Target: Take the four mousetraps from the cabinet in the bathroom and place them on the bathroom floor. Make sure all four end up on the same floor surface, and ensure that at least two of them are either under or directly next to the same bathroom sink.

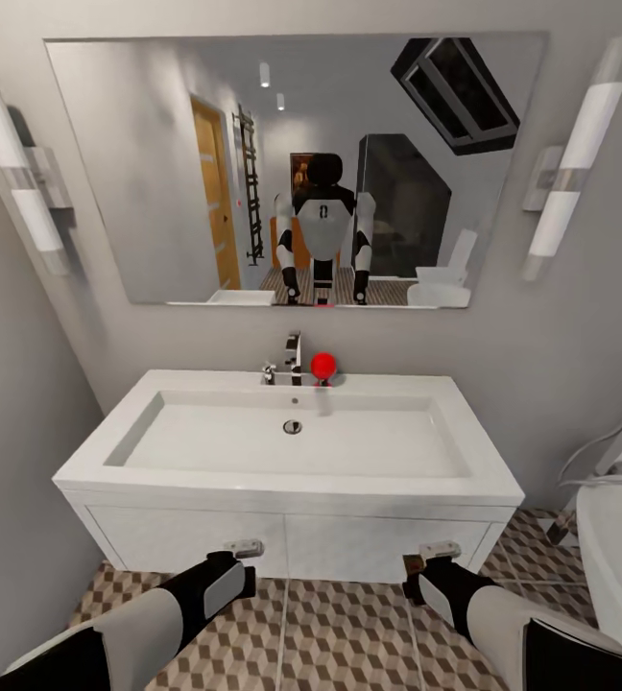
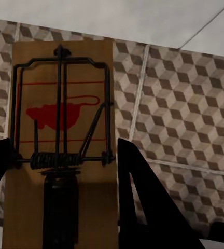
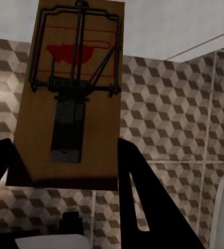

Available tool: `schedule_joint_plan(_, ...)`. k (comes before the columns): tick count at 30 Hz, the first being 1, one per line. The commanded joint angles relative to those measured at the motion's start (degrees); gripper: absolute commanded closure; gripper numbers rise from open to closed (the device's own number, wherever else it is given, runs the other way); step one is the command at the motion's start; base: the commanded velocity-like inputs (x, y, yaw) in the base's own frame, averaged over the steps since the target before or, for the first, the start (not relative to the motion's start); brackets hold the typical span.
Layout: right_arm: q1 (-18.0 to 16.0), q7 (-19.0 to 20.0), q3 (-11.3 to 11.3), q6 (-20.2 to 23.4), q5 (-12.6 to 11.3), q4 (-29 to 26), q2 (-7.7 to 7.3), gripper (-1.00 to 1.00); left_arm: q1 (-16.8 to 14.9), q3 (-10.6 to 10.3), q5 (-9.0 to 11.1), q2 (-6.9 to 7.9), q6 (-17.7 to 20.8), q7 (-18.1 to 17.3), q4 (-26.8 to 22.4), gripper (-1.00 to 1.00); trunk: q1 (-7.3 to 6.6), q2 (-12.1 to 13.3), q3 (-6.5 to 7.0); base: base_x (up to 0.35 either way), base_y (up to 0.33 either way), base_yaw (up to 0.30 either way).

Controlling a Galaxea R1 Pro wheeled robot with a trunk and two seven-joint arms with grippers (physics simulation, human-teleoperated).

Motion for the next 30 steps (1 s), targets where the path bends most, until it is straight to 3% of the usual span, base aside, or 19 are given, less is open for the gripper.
schedule_joint_plan(1,0.0,-0.2,0.5,0.2,-0.7,-0.1,0.01,1.00,-0.1,-0.4,0.2,0.04,0.3,0.3,-0.1,1.00,0.24,-0.5,-0.27,0.000,0.000,0.000)
schedule_joint_plan(10,-1.4,0.0,0.5,-0.8,-0.8,-2.4,-0.02,1.00,2.3,0.1,0.6,0.31,1.2,0.2,-0.5,1.00,0.45,-0.9,-0.44,0.000,0.000,0.000)
schedule_joint_plan(30,-1.5,-0.5,0.3,-1.4,-1.2,-2.6,-0.13,1.00,2.4,0.1,0.5,0.30,1.2,0.2,-0.5,1.00,0.45,-0.9,-0.44,0.000,0.000,0.000)
